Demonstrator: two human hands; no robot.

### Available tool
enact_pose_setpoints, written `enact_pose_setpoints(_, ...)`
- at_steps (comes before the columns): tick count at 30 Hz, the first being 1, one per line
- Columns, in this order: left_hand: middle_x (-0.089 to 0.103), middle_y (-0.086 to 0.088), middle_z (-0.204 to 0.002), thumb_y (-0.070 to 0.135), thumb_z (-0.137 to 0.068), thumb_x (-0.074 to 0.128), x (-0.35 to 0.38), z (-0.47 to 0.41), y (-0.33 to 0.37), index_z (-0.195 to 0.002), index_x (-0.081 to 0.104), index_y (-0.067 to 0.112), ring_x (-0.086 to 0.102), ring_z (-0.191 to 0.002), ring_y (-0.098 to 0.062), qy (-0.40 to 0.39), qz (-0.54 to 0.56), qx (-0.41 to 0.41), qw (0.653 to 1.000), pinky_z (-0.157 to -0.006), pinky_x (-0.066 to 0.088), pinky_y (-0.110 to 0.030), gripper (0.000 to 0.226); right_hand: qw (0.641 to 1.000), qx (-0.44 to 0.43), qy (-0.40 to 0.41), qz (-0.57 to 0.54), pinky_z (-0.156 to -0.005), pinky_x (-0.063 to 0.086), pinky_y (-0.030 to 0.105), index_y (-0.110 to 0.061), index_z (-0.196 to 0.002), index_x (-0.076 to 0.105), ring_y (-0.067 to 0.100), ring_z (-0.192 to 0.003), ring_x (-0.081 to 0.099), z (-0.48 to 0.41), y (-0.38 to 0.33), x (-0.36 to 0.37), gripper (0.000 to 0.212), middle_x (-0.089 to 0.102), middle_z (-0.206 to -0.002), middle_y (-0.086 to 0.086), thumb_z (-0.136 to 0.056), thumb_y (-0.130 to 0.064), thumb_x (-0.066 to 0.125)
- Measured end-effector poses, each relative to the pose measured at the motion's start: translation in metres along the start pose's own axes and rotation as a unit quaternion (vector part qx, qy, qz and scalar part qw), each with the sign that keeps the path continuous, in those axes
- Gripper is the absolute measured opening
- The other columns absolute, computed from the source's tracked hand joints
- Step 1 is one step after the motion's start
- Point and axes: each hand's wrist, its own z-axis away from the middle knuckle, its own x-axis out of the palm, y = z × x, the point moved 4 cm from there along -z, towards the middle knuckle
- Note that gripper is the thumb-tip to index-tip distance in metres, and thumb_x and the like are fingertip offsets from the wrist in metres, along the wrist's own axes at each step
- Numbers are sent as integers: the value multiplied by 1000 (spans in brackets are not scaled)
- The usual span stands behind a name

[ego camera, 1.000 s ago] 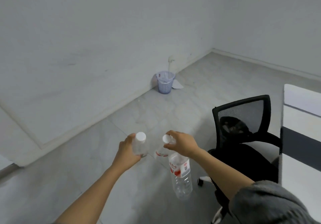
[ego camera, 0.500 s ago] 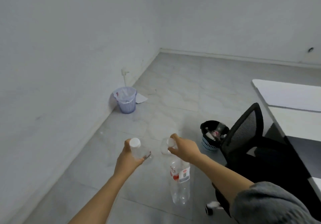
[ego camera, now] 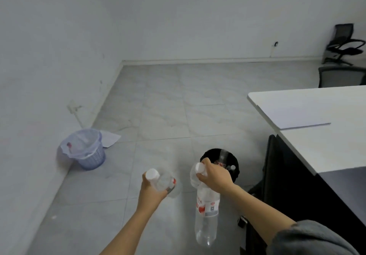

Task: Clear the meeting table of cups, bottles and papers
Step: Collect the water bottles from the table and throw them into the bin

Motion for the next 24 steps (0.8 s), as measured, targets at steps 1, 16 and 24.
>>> enact_pose_setpoints(1,57,-5,-108,37,-54,86,6,-23,7,-120,43,11,56,-96,-22,-10,-3,-9,1000,-77,40,-26,82,1000,15,-2,-6,-51,34,28,-12,-126,36,25,-84,61,-22,9,-2,44,65,-105,8,-93,-40,46)
enact_pose_setpoints(16,60,-4,-109,39,-55,84,186,-318,66,-122,42,11,58,-102,-25,-193,-70,-45,978,-82,43,-30,84,890,412,68,-183,-55,37,28,-14,-119,36,19,-75,53,-192,210,16,29,52,-86,0,-95,-29,44)
enact_pose_setpoints(24,61,-13,-110,21,-68,81,293,-440,82,-126,37,3,59,-102,-33,-256,-145,-40,955,-77,42,-28,76,845,507,19,-167,-52,36,28,-17,-116,37,21,-74,57,-259,258,26,28,57,-88,1,-94,-32,44)
